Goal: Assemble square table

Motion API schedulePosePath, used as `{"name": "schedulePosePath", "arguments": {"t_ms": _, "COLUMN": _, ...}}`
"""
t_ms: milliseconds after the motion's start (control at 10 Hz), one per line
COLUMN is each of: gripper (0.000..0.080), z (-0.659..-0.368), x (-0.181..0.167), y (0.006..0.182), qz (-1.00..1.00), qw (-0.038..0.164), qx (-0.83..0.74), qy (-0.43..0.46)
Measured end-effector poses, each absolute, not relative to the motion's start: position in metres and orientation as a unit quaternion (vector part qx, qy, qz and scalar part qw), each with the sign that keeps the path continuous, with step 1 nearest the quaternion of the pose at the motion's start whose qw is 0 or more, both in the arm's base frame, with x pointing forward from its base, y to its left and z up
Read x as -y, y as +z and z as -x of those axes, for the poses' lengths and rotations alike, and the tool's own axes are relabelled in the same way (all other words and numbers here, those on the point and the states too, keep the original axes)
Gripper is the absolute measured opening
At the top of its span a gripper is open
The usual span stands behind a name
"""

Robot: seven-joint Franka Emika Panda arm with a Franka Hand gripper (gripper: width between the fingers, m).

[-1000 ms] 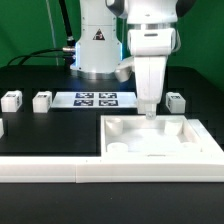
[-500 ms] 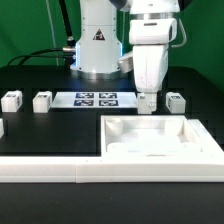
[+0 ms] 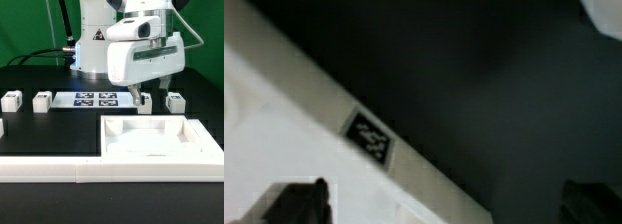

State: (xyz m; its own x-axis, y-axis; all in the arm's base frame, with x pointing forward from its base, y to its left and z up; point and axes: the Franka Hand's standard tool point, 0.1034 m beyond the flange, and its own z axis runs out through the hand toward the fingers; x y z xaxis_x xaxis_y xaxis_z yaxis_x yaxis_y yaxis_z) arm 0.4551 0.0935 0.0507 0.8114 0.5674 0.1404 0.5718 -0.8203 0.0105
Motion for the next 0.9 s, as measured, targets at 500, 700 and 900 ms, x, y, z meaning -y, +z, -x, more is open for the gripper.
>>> {"name": "schedulePosePath", "arguments": {"t_ms": 500, "gripper": 0.0649, "z": -0.451, "x": -0.100, "y": 0.048, "qz": 0.989, "qw": 0.035, "qx": 0.133, "qy": -0.062}}
{"name": "schedulePosePath", "arguments": {"t_ms": 700, "gripper": 0.0649, "z": -0.436, "x": -0.119, "y": 0.047, "qz": 0.996, "qw": 0.042, "qx": 0.057, "qy": -0.054}}
{"name": "schedulePosePath", "arguments": {"t_ms": 900, "gripper": 0.0649, "z": -0.417, "x": -0.140, "y": 0.046, "qz": 0.996, "qw": 0.042, "qx": 0.061, "qy": -0.045}}
